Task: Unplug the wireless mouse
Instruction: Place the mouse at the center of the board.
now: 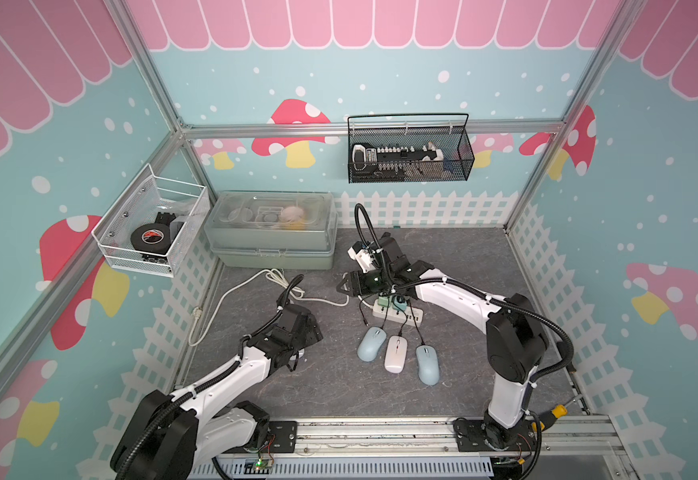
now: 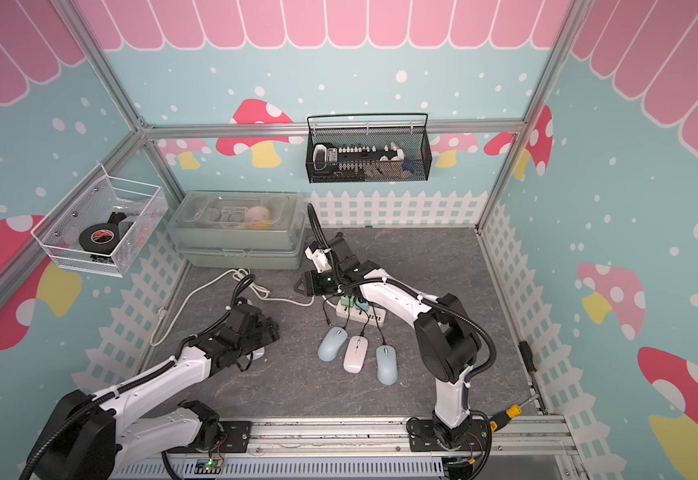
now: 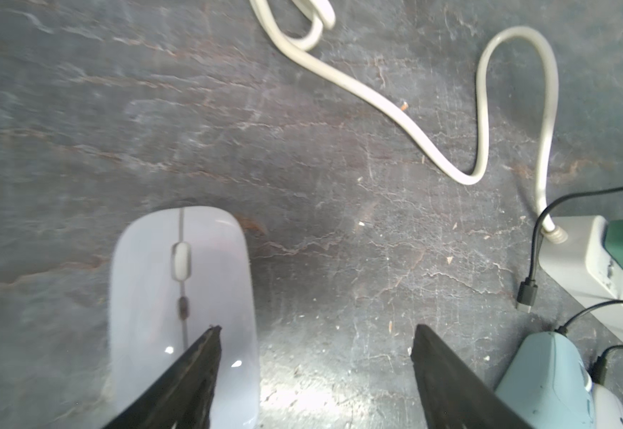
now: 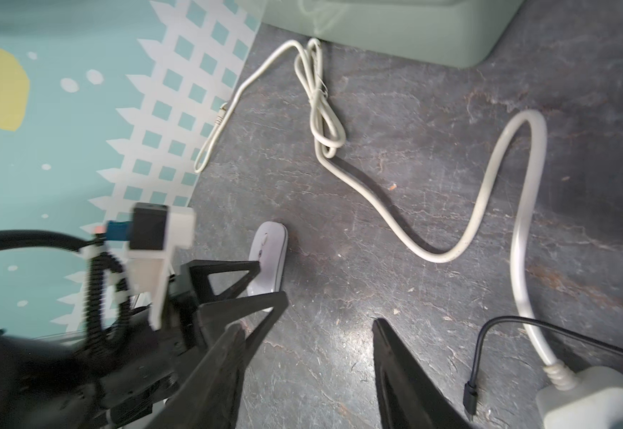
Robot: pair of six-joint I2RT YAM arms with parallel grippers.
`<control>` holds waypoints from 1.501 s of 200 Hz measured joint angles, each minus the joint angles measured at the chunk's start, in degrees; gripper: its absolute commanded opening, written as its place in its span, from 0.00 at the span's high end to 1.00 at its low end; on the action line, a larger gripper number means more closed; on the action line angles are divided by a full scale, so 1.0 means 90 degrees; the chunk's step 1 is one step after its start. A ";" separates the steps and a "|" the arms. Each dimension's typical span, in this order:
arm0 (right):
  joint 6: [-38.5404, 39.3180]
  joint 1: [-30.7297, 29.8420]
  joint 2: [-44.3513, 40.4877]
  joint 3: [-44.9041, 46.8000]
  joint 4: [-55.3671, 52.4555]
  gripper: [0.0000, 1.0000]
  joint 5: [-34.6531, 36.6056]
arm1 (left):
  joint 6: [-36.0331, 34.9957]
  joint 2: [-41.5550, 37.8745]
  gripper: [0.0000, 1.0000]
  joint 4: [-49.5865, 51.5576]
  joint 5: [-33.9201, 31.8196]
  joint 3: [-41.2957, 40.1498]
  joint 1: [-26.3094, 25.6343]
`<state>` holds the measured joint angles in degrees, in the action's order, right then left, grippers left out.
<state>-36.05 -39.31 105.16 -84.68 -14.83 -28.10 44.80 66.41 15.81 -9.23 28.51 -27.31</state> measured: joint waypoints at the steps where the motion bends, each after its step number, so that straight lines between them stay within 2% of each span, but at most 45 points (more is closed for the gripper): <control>1: 0.0005 -0.0002 -0.0010 0.0000 0.0002 0.44 -0.0002 | -0.0002 0.0032 0.21 -0.0022 0.0010 0.0000 -0.0012; 48: 0.0265 -0.0002 -0.0386 0.0000 0.0080 0.44 0.0216 | 0.0015 0.0979 0.22 -0.0580 0.0253 0.0053 -0.0245; 99: 0.0457 -0.0002 -0.0384 0.0000 -0.0051 0.44 0.0459 | 0.0187 0.1076 0.22 -0.0668 0.0141 0.0100 -0.0267; 157: 0.0529 -0.0002 -0.0340 -0.0015 -0.0194 0.44 0.0593 | 0.0316 0.0289 0.22 0.0585 -0.0284 0.0107 -0.0262; 192: 0.0529 -0.0002 -0.0202 -0.0022 -0.0214 0.44 0.0580 | 0.0308 -0.0180 0.22 0.0976 -0.0454 0.0068 -0.0056; 300: 0.0576 -0.0002 -0.0165 -0.0022 -0.0308 0.44 0.0709 | 0.0262 -0.0738 0.22 0.1054 -0.0151 0.0046 -0.0070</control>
<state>-30.87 -39.33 103.68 -84.88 -17.61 -21.71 47.16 59.77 25.30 -10.59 28.93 -27.94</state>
